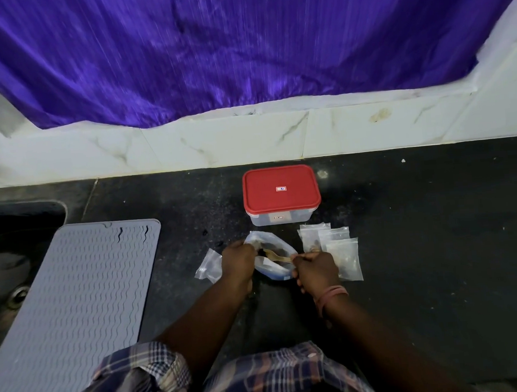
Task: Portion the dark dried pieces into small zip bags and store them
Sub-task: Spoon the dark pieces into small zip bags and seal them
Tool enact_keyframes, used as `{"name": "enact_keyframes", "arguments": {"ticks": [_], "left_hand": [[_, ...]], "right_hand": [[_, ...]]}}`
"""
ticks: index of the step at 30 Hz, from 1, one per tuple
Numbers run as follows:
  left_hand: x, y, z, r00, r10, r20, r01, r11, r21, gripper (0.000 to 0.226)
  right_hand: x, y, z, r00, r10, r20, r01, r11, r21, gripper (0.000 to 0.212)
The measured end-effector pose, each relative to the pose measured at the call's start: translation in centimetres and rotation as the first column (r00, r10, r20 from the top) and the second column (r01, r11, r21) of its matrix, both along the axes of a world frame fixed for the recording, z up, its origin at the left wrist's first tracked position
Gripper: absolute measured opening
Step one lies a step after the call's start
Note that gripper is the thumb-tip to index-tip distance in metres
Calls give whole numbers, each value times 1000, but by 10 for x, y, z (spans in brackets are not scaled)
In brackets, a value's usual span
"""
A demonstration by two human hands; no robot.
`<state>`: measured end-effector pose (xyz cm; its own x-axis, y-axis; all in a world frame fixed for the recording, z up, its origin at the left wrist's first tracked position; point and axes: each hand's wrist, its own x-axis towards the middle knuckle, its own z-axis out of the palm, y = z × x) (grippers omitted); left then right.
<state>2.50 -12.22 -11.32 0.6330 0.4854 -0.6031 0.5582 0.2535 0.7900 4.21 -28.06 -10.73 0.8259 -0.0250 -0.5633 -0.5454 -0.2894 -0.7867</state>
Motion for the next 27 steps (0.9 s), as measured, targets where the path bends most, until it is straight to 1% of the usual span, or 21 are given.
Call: {"name": "enact_keyframes", "arguments": {"ticks": [3, 4, 6, 10, 12, 17, 20, 23, 27], "left_hand": [[0, 2, -4, 1000, -14, 16, 14, 1000, -4, 18], [0, 2, -4, 1000, -21, 9, 21, 1000, -8, 15], [2, 3, -4, 999, -31, -7, 31, 1000, 1, 11], [5, 4, -7, 997, -75, -9, 76, 997, 32, 14], [3, 4, -7, 996, -85, -1, 85, 995, 43, 15], [2, 5, -8, 995, -98, 33, 97, 994, 50, 20], [6, 6, -7, 998, -65, 1, 65, 996, 68, 21], [8, 4, -10, 999, -46, -29, 49, 991, 121, 25], [6, 1, -9, 999, -53, 9, 52, 992, 114, 23]], "right_hand": [[-2, 2, 0, 999, -46, -13, 46, 999, 29, 22], [-2, 2, -1, 998, -56, -10, 57, 998, 24, 22], [-3, 3, -4, 998, -65, 11, 65, 998, 9, 22], [-5, 8, -12, 994, -100, 45, 100, 995, 9, 25], [-6, 9, -14, 994, -108, 25, 107, 994, 11, 25], [-5, 4, -9, 989, -133, -64, 138, 987, 80, 23], [-6, 3, -9, 986, -150, -73, 156, 985, 79, 26], [-3, 0, -8, 980, -182, -84, 188, 979, 72, 30], [3, -2, -6, 979, -180, -94, 189, 978, 92, 30]]}}
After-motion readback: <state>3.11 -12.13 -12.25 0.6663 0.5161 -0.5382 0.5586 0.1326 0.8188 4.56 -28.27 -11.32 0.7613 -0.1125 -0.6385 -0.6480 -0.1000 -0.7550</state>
